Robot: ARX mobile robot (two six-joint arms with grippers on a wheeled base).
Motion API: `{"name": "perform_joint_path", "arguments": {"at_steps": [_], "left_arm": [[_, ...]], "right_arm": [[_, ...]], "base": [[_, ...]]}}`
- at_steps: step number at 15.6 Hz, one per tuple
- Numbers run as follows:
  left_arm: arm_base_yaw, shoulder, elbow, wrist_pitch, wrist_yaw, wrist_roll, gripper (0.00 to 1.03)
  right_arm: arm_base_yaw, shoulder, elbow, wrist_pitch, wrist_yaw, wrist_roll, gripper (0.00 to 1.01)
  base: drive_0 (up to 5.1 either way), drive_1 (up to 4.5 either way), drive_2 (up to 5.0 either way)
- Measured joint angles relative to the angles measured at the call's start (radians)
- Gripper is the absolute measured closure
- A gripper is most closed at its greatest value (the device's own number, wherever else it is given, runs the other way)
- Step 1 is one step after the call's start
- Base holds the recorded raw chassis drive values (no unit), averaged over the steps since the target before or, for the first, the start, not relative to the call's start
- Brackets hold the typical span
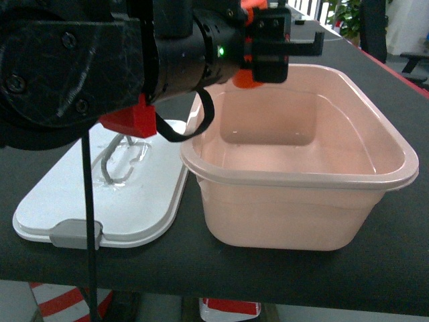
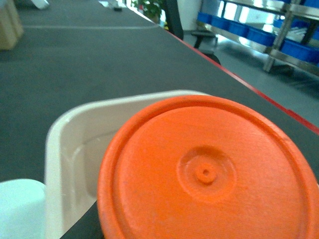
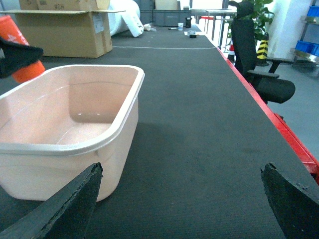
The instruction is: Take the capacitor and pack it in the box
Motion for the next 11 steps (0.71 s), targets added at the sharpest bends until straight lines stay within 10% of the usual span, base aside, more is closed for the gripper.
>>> {"name": "perform_joint_path", "arguments": {"at_steps": [5,9,11], "left_arm": [[0.004,0.020,0.000,-0.016,0.051,0.003,0.54],[0.019,0.013,0.000,0.017,0.058,0.012,0.06],[0.019,0.013,0.000,0.018,0.058,0.015,0.05]], "right_arm": [[0.000,0.000,0.000,0.000,0.000,0.000,0.03],[0.000,0.000,0.000,0.000,0.000,0.000,0.03],[0.000,0.000,0.000,0.000,0.000,0.000,0.03]], "base": [[0.0,0.00,0.0],[0.0,0.00,0.0],[0.0,0.00,0.0]]}}
